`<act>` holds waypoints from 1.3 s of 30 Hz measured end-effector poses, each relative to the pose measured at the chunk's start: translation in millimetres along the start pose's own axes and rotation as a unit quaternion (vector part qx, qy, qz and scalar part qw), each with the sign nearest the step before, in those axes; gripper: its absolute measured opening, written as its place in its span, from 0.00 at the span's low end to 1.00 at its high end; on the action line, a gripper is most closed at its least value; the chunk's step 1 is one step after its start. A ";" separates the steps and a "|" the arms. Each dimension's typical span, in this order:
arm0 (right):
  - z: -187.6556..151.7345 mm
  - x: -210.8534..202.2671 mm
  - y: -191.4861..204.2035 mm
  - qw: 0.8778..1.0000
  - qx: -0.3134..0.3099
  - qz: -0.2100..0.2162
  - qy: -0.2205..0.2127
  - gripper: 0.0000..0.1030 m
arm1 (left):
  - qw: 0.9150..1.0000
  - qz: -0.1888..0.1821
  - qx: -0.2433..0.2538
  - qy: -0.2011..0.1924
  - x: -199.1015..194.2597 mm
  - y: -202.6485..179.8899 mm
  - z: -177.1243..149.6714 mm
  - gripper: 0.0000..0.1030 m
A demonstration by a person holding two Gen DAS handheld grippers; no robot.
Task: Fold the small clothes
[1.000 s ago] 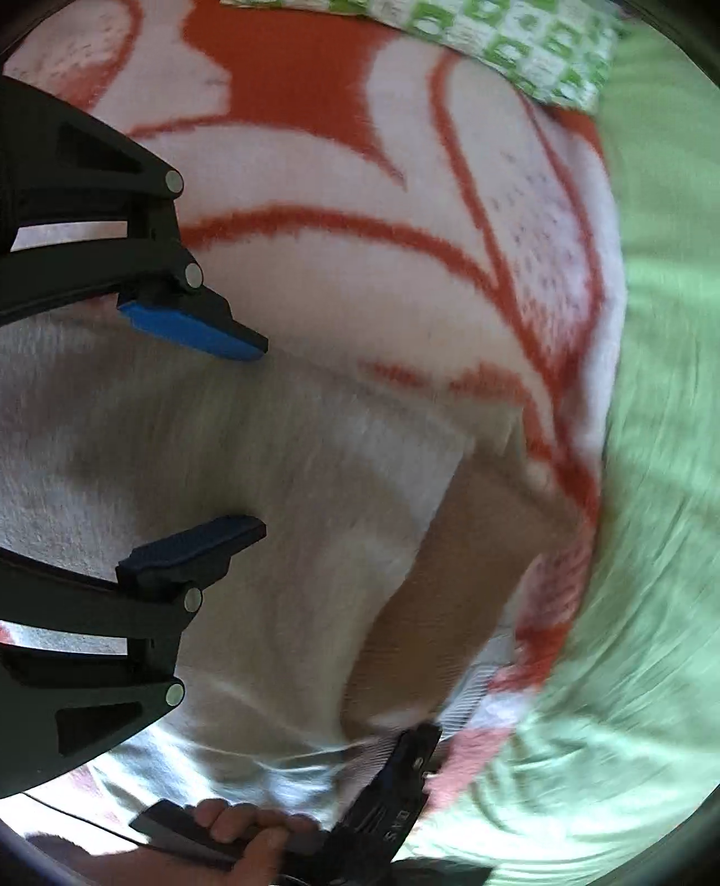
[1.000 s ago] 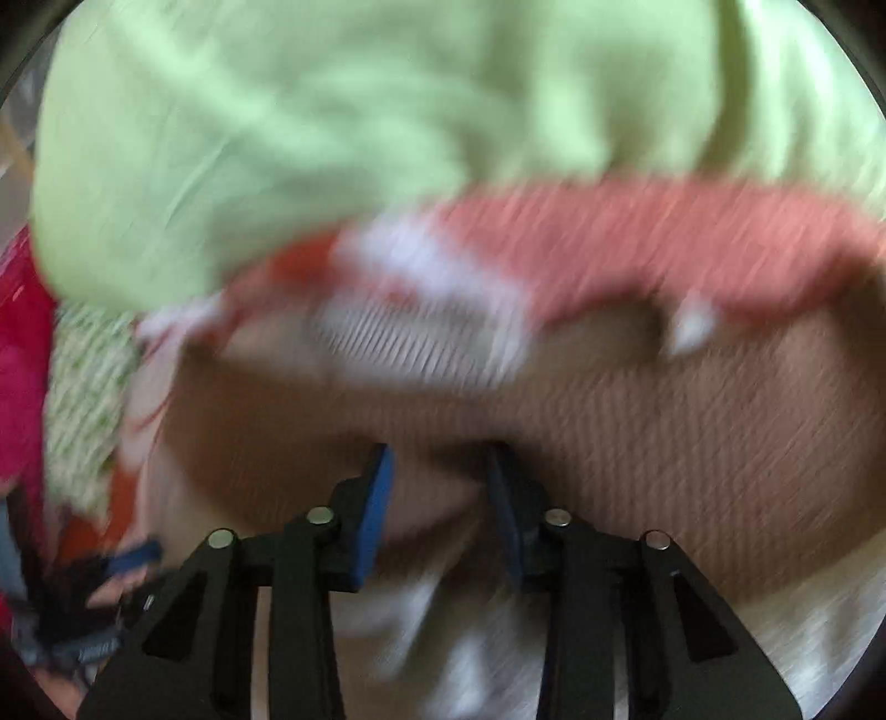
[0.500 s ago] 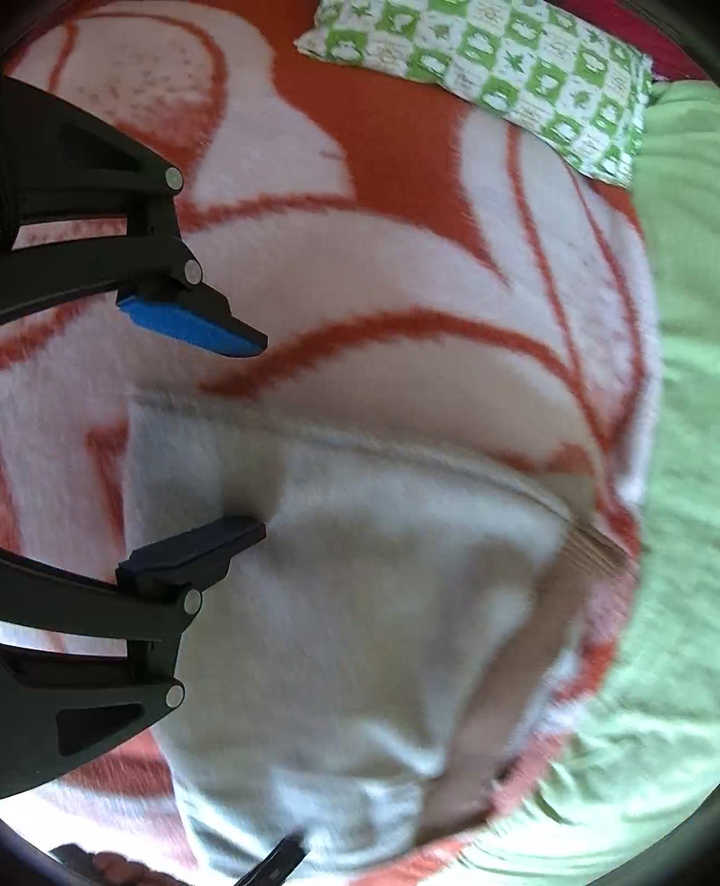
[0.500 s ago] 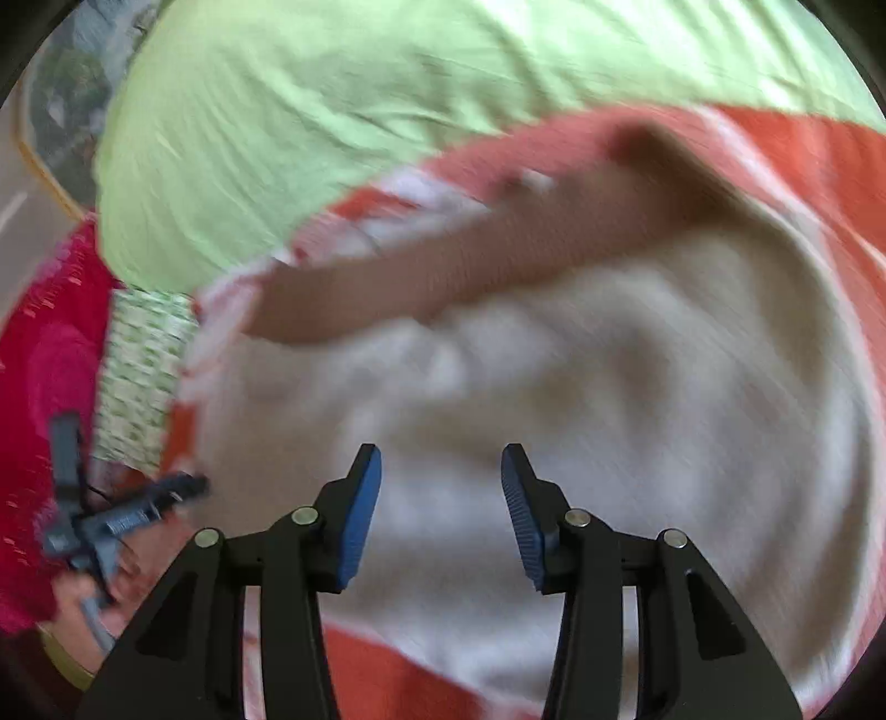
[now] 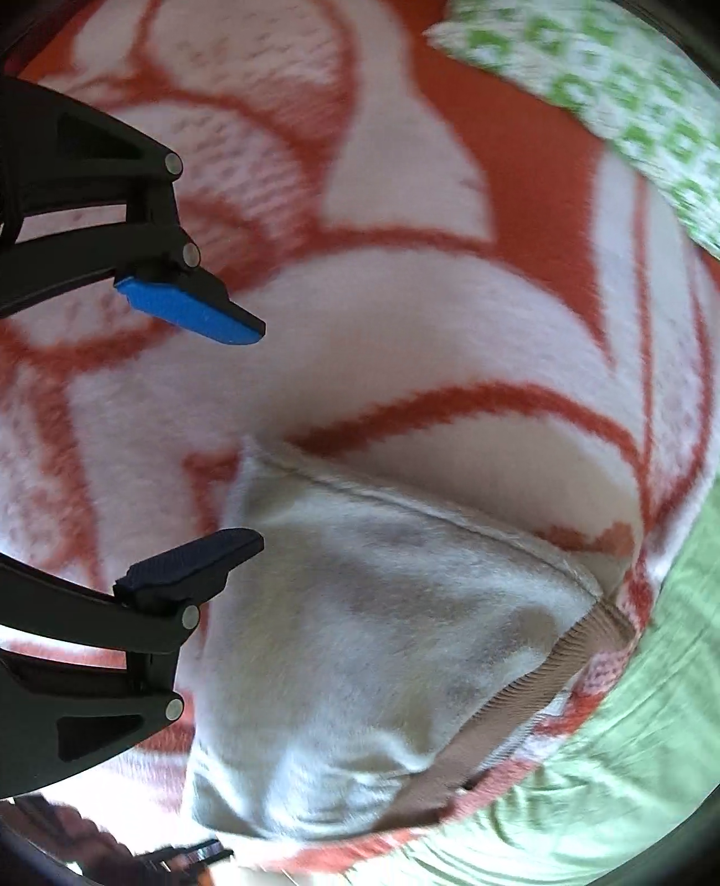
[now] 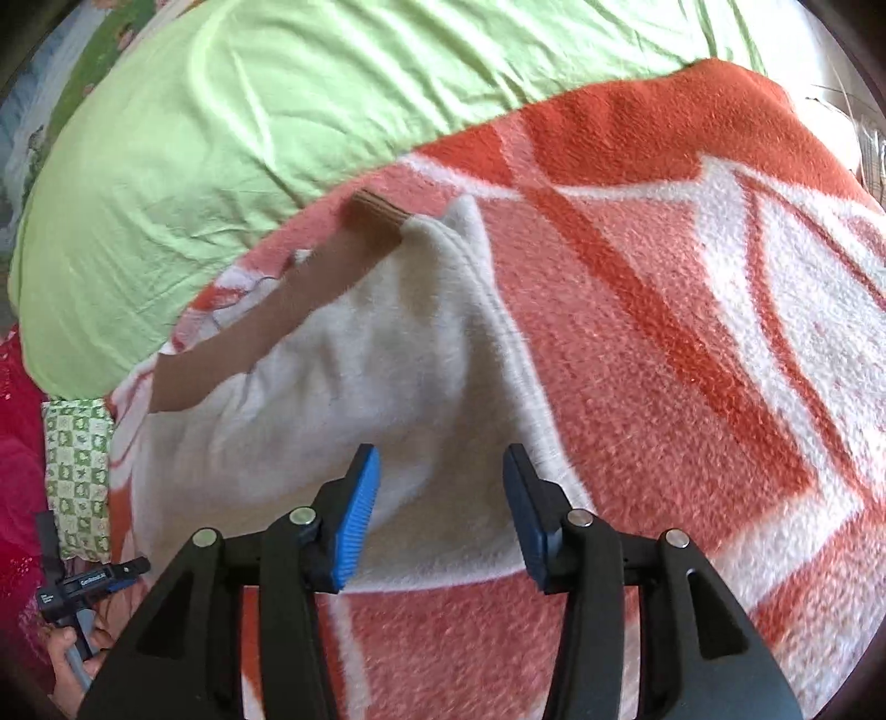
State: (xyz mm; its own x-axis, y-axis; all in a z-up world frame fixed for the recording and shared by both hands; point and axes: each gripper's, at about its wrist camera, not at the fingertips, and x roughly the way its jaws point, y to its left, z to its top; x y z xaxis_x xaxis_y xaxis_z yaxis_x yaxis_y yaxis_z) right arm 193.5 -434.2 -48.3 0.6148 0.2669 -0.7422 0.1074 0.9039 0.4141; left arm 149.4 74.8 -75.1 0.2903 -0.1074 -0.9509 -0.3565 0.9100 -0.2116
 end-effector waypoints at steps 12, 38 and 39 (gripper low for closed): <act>-35.3 3.7 51.5 0.997 -0.038 0.050 0.036 0.51 | 0.991 -0.069 -0.111 0.019 26.2 19.4 -13.6 0.70; -10.9 16.5 68.8 0.993 -0.031 0.098 0.052 0.51 | 0.990 -0.093 0.031 -0.102 -36.5 -90.3 14.6 0.13; -8.9 17.1 71.4 0.993 -0.034 0.101 0.050 0.51 | 0.991 -0.087 0.023 -0.101 -32.7 -85.1 16.0 0.13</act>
State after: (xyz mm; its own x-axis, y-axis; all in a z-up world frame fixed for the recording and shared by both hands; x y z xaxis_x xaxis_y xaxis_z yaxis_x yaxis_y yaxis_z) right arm 204.7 -362.2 -36.1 0.5368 0.4734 -0.6984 -0.0646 0.8484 0.5254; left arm 184.4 7.3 -22.4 0.5172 -0.1871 -0.8352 -0.2455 0.9024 -0.3541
